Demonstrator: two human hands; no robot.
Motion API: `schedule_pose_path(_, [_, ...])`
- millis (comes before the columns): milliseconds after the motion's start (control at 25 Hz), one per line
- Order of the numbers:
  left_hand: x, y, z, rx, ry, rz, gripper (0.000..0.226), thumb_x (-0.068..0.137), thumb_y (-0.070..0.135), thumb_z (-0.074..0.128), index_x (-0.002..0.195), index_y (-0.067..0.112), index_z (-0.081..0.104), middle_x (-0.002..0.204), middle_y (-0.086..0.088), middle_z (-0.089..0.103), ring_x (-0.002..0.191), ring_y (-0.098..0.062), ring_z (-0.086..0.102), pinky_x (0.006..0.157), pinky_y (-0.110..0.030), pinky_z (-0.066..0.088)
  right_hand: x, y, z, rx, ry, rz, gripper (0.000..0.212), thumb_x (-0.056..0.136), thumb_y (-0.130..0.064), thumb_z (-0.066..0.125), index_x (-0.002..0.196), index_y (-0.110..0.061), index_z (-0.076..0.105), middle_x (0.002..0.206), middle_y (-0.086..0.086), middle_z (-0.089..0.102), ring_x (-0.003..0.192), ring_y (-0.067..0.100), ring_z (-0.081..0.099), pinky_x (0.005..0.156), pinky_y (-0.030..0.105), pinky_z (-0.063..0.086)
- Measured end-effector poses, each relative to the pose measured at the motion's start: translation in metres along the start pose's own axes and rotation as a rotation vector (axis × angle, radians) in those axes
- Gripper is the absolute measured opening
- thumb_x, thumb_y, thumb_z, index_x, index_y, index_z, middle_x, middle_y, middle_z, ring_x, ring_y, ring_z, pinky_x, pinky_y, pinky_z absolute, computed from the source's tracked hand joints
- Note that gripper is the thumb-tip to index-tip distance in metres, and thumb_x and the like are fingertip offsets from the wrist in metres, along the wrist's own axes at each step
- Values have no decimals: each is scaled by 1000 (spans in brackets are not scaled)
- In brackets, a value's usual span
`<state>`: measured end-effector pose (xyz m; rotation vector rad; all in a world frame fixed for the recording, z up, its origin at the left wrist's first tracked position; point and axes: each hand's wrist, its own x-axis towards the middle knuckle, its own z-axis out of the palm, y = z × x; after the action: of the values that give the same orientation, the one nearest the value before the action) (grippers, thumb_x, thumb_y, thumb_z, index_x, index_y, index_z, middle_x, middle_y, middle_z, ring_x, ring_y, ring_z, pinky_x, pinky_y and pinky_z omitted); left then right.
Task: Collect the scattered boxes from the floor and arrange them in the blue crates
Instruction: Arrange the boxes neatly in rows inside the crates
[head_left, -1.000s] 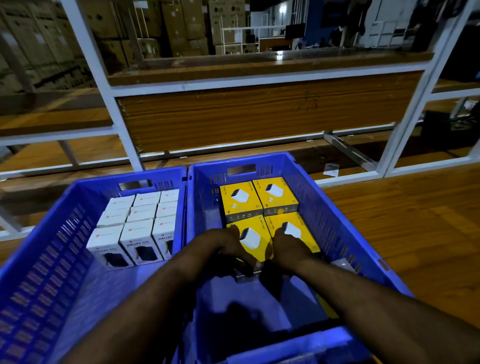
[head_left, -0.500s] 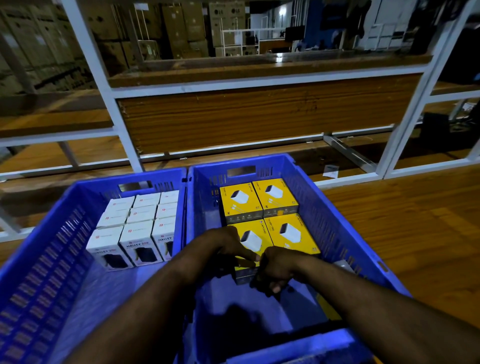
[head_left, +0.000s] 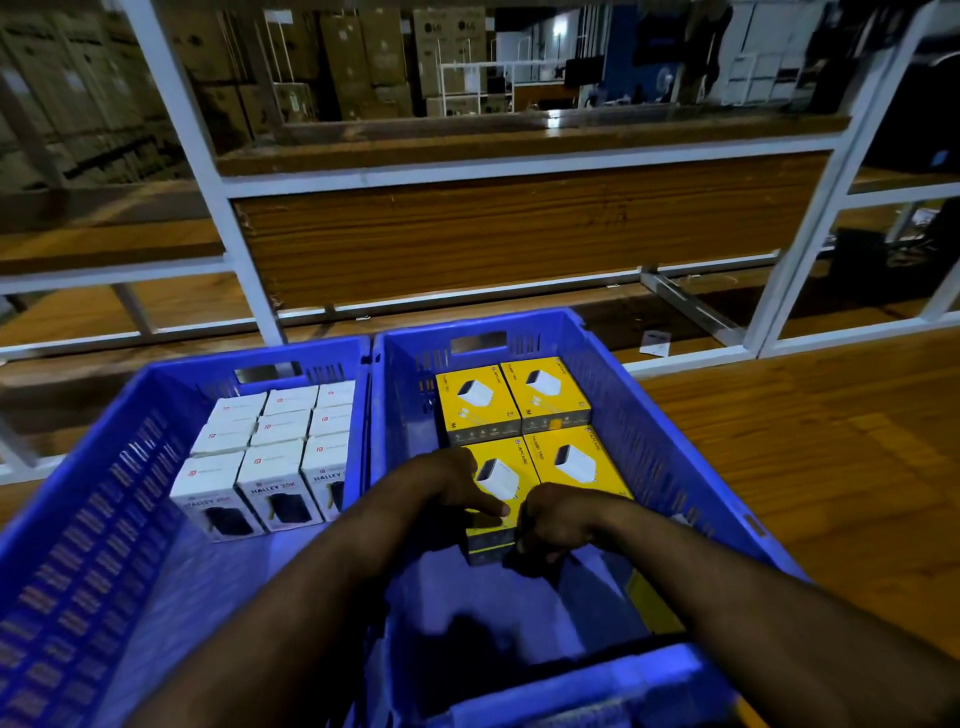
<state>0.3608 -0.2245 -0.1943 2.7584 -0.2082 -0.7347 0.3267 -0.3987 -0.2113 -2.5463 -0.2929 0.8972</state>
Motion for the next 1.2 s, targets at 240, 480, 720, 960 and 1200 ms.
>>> schedule_pose_path(240, [-5, 8, -2, -377, 157, 115, 50, 83, 40, 77, 121, 14, 58, 107, -7, 73, 94, -22, 70, 84, -36, 56, -38, 18, -40, -150, 422, 149, 35, 89, -37, 67, 110, -9, 69, 117, 9, 69, 105, 27, 65, 86, 34, 53])
schedule_pose_path(480, [-12, 13, -7, -639, 412, 167, 23, 96, 13, 59, 76, 18, 68, 89, -18, 74, 81, -32, 74, 69, -41, 58, -113, 26, -9, -663, 323, 192, 47, 88, -45, 62, 123, -13, 62, 126, 12, 64, 119, 29, 60, 92, 35, 50])
schedule_pose_path(720, [-21, 16, -6, -620, 459, 186, 22, 92, 16, 61, 73, 20, 71, 87, -10, 75, 79, -24, 74, 72, -42, 59, -107, 15, 8, -482, 324, 79, 35, 86, -17, 64, 120, -13, 58, 125, 12, 52, 110, 32, 62, 85, 36, 50])
schedule_pose_path(960, [-22, 18, -6, -813, 395, 200, 12, 96, 18, 63, 93, 9, 70, 98, -18, 72, 78, -25, 69, 59, -29, 55, -83, 24, -27, 602, 502, 54, 30, 84, -9, 75, 110, -15, 60, 89, 5, 62, 70, 15, 59, 54, 22, 46])
schedule_pose_path(1200, [-19, 14, -7, -971, 131, 146, 41, 89, 44, 69, 111, 10, 65, 104, -8, 71, 87, -21, 69, 70, -35, 61, -51, 16, -45, 1449, 730, -23, 21, 89, 0, 66, 109, 1, 60, 98, 25, 66, 70, 27, 61, 67, 36, 52])
